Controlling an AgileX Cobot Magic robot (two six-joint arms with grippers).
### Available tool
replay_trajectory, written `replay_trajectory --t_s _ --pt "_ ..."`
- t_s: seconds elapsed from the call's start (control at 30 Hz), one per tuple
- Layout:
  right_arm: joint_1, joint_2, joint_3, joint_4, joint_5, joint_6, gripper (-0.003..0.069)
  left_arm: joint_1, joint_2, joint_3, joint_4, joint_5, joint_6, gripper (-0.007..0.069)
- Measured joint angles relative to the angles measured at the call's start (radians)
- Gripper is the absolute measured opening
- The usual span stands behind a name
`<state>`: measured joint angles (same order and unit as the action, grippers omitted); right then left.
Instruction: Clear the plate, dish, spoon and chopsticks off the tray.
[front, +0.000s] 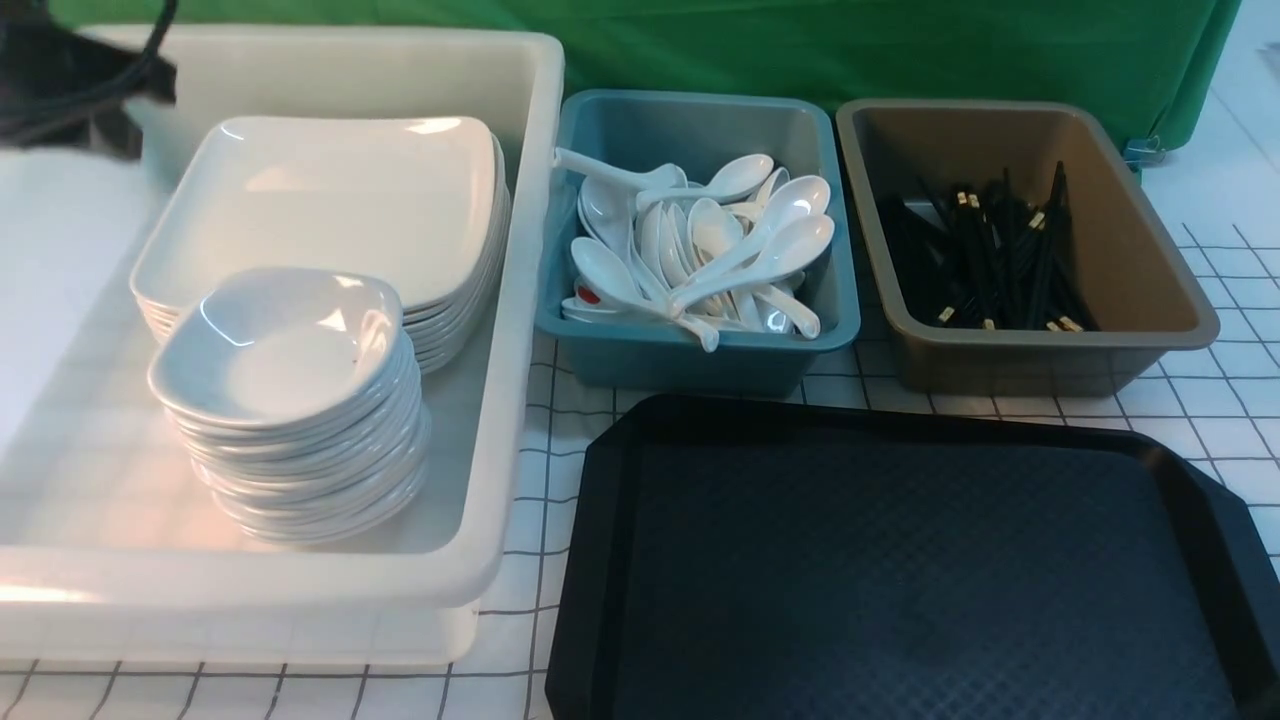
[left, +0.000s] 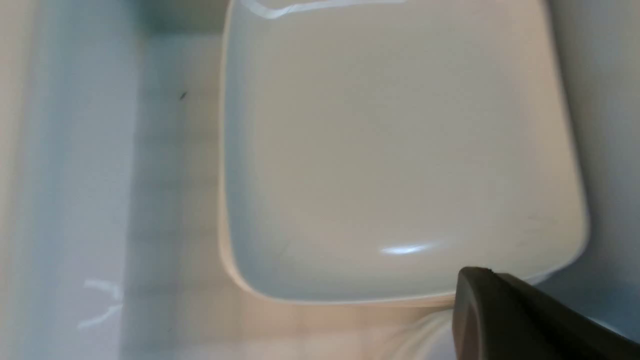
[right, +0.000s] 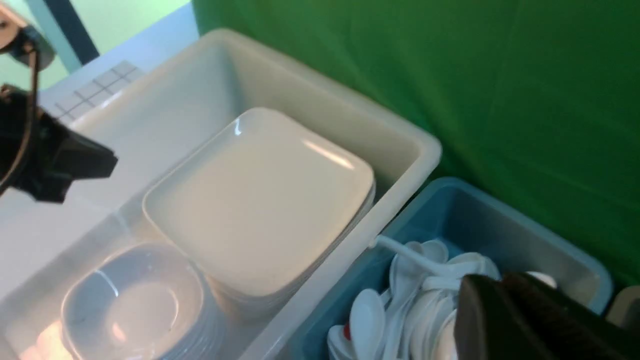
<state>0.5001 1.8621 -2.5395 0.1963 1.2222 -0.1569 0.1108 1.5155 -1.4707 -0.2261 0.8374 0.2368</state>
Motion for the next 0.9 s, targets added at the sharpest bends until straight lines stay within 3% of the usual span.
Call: replay_trajectory --t_s 0.13,0.2,0.23,0.3,0.43,0.57,0.67,0.8,0.9 --pt "-0.001 -0.113 0.068 -0.069 -0.001 0.007 0.002 -0.097 -0.112 0.0 -0.008 0.009 0.011 -0.0001" --pt "-0.001 -0.269 0.217 -0.13 -0.004 0.03 0.0006 -0.223 -0.208 0.0 -0.009 0.028 0.02 -0.0001" --pt "-0.001 -0.27 0.217 -0.134 -0.004 0.032 0.0006 -0.232 -0.214 0.0 -0.009 0.03 0.023 -0.0001" --pt "-0.001 -0.429 0.402 -0.196 -0.005 0.056 0.0004 -0.36 -0.293 0.007 -0.009 0.081 0.046 -0.0001" --pt "-0.001 -0.672 0.718 -0.288 -0.052 0.127 0.0003 -0.518 -0.421 0.092 0.018 0.107 0.017 -0.0001" --pt "-0.001 -1.012 1.149 -0.401 -0.289 0.215 0.0003 -0.619 -0.62 0.301 0.048 -0.011 -0.083 -0.0001" --pt "-0.001 -1.192 1.353 -0.418 -0.444 0.247 0.0004 -0.63 -0.709 0.41 0.048 -0.072 -0.123 -0.0001" --pt "-0.001 -1.579 1.766 -0.426 -0.797 0.292 0.0008 -0.633 -0.943 0.71 0.047 -0.196 -0.183 -0.0001" --pt "-0.001 -1.753 1.942 -0.426 -0.929 0.321 0.0009 -0.633 -1.062 0.852 0.044 -0.262 -0.228 -0.0001"
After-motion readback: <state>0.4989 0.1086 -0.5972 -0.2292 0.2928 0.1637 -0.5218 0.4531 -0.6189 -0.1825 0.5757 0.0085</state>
